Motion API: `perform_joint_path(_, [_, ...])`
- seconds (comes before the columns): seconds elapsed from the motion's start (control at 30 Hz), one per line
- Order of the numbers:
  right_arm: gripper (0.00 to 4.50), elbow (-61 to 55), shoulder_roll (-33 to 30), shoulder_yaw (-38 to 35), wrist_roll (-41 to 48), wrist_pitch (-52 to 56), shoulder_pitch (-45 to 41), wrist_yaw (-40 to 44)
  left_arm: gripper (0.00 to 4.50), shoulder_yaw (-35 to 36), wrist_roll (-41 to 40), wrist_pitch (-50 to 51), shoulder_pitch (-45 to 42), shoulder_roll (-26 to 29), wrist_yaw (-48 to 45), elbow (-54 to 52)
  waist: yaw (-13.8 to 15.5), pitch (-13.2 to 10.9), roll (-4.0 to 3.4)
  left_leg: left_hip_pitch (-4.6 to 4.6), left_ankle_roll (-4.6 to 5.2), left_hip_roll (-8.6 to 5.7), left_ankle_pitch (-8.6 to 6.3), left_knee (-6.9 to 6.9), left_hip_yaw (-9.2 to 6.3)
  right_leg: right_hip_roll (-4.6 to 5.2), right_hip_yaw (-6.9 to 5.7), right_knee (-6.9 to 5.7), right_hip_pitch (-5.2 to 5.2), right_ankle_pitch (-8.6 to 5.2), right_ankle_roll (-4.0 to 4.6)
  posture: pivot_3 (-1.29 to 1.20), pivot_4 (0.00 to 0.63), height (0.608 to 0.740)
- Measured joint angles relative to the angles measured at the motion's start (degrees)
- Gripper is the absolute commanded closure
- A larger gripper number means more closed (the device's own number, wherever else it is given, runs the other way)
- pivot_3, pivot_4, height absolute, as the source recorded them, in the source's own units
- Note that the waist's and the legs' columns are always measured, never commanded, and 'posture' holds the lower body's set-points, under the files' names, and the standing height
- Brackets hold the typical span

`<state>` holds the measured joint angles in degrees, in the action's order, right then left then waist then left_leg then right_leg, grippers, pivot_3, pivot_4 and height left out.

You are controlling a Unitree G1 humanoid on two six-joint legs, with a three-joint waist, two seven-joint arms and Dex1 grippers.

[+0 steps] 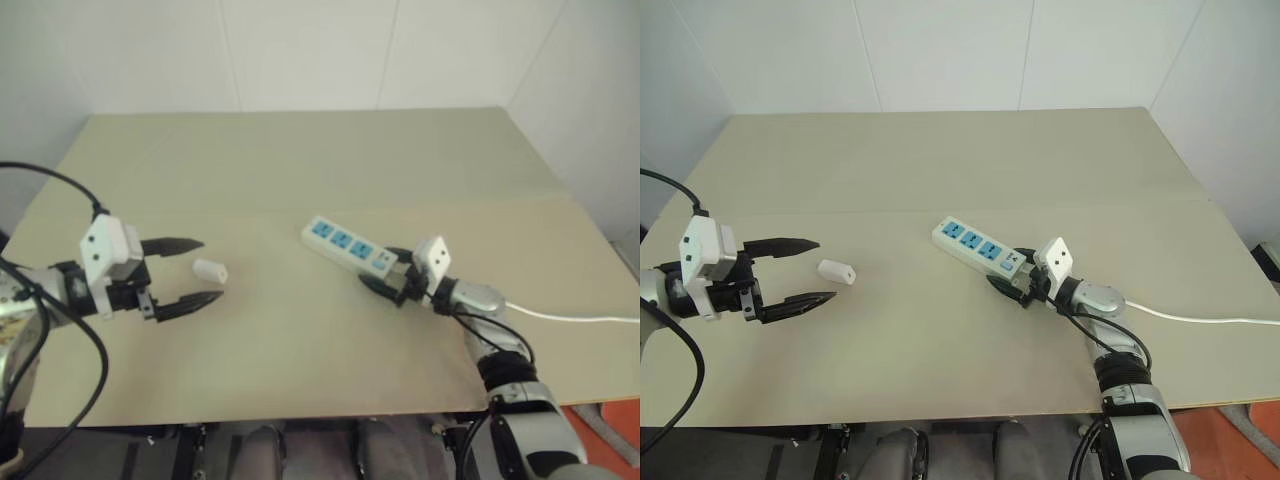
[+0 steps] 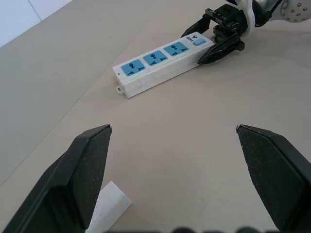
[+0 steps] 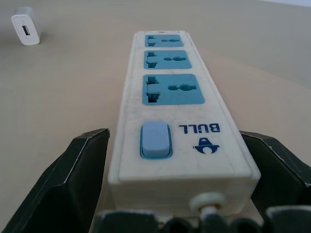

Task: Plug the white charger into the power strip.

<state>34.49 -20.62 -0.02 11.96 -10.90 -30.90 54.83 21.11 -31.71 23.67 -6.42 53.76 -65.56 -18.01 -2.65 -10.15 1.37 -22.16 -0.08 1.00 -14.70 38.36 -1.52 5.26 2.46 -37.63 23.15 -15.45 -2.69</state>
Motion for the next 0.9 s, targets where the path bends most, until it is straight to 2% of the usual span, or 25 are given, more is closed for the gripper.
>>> perform_joint_path(0.07, [0.00,0.64,0.26,0.00,0.00,0.00,-0.41,0.00,0.01,-0.10,0.02,-0.03,0.00,-0.10,-0.02,0.01,0.01,0.00,0.00,0.00,0.00,0.00,0.00,0.00,0.00,0.00,0.00,0.00,0.00,0.00,0.00,0.00,0.150,0.740])
perform_joint_path(0.23, [1.10,2.63,0.75,-0.30,0.20,0.11,-1.69,0.35,0.00,-0.15,0.05,-0.19,0.03,-0.17,-0.03,0.03,-0.05,0.00,0.00,0.02,0.00,0.01,0.00,0.00,0.00,-0.01,0.00,-0.01,-0.01,0.00,0.00,0.00,0.150,0.740])
perform_joint_path(0.53, [1.10,1.02,0.45,-0.08,0.39,0.44,-0.72,3.10,0.00,-0.32,0.05,-1.31,0.24,-0.16,-0.66,0.74,-0.02,0.00,0.00,0.02,0.00,0.00,0.00,-0.02,0.00,0.00,0.00,-0.01,0.00,0.00,0.00,0.00,0.150,0.740])
perform_joint_path(0.9, [1.10,-15.37,-3.18,8.54,1.82,4.38,4.27,20.25,0.00,-5.22,0.92,-3.77,-6.85,1.91,-6.15,7.73,-0.06,-0.01,-0.01,0.00,0.00,0.01,0.00,-0.02,0.00,-0.03,-0.01,0.00,0.03,0.00,0.00,0.00,0.150,0.740])
